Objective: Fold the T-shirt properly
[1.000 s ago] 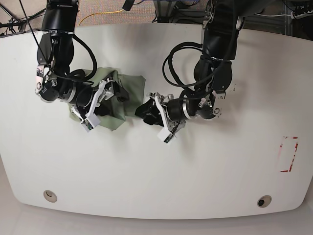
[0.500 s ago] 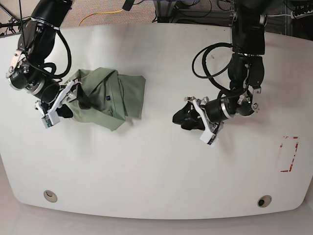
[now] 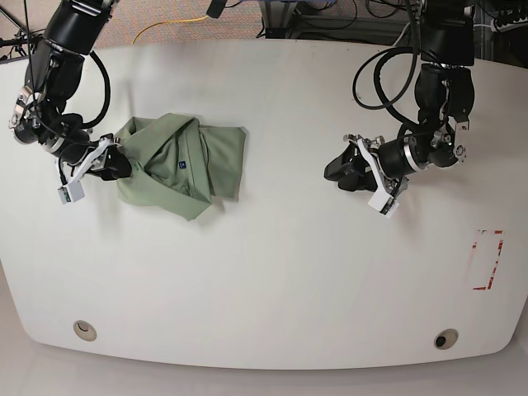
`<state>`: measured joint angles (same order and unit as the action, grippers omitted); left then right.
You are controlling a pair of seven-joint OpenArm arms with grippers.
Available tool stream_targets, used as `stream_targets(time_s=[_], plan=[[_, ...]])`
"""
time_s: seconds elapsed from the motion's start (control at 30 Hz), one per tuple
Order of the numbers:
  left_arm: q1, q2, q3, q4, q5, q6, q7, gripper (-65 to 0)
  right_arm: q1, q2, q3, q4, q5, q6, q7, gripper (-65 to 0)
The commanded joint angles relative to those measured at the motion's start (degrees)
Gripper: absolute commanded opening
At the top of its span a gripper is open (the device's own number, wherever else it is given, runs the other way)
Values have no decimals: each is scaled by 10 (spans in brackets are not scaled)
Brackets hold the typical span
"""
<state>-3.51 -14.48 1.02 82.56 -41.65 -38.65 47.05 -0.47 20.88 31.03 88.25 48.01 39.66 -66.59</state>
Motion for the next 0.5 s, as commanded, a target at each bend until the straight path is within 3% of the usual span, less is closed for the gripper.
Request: stream_targets(time_s=[0.0, 0.2, 0.3, 0.47], plan=[[-6, -4, -2, 12, -11, -4, -12, -411, 10, 3, -29, 3, 14, 3, 14, -476], [-2, -4, 1, 9, -9, -4, -12, -411, 10, -50, -86, 30, 2, -1, 17, -476], [-2, -3, 2, 8, -8, -4, -12, -411, 13, -84, -103, 30, -52, -13, 29, -476], [-4, -2, 13, 10, -9, -3, -12, -411, 15, -123, -144, 28, -180, -14, 98, -472]])
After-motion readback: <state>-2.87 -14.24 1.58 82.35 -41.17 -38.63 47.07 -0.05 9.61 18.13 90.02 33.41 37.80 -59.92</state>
